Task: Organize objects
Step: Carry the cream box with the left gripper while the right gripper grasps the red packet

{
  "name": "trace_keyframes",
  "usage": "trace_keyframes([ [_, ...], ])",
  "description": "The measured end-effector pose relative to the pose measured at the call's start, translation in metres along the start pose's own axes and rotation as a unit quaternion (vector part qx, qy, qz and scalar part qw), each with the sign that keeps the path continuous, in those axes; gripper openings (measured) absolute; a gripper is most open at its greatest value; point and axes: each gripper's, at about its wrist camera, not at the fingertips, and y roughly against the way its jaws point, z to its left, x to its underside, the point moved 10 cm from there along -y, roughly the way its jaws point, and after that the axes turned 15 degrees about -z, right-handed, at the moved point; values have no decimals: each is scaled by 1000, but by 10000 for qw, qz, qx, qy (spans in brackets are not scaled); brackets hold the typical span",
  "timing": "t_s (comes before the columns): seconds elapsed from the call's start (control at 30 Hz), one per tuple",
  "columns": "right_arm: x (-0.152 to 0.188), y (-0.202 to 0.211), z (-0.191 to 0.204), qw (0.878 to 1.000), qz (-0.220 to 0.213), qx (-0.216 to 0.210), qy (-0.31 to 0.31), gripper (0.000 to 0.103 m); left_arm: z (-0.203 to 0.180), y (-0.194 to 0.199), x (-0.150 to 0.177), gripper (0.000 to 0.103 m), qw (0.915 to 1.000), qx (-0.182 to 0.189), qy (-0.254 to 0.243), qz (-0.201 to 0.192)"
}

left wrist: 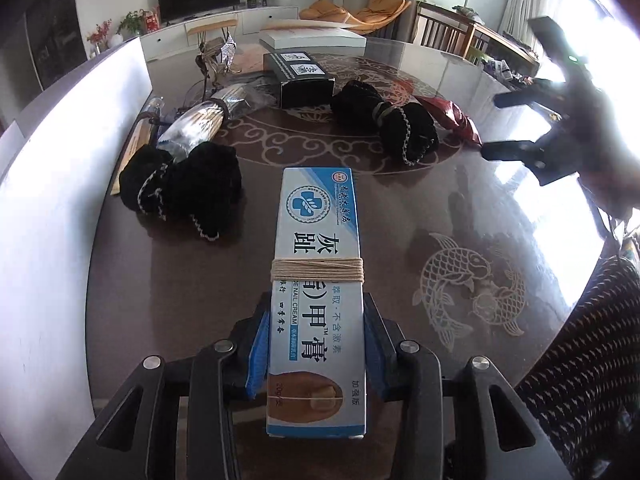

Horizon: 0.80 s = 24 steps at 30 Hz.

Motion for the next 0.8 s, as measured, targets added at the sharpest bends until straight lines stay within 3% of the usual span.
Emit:
trace_keyframes([
  [0.07, -11, -20, 5, 9995, 132, -151, 228, 94, 0, 6, 5, 40, 10000, 67, 52, -4],
  [0.13, -16, -36, 16, 9983, 289, -404, 302, 73, 1, 9, 7, 40, 9999, 129, 88, -21],
  [0.17, -14, -42, 17, 9977, 448, -473, 205, 40, 2, 10, 8, 40, 9998, 151, 121, -28],
  [0.2, -13, -43, 15, 9973, 553, -482, -22, 28, 3, 11, 9, 40, 9997, 172, 163, -41],
  [0.23, -11, -39, 14, 9966, 586, -520, -244, 24, 4, 13, 8, 40, 9995, 195, 215, -84],
  [0.33, 0, -12, 9, 9915, 662, -473, -1010, 24, 0, 22, 4, 40, 9989, 291, 251, -282],
  [0.47, -4, 33, 26, 9744, 415, -825, -2048, 24, -7, 45, -18, 40, 9957, 466, 370, -710],
  [0.63, -68, 76, 65, 9513, -358, -1417, -2715, 24, 21, 104, -69, 40, 9847, 455, 746, -1510],
  [0.8, -163, 101, 135, 9208, -1064, -2280, -2979, 24, 103, 157, -98, 40, 9756, -216, 951, -1965],
])
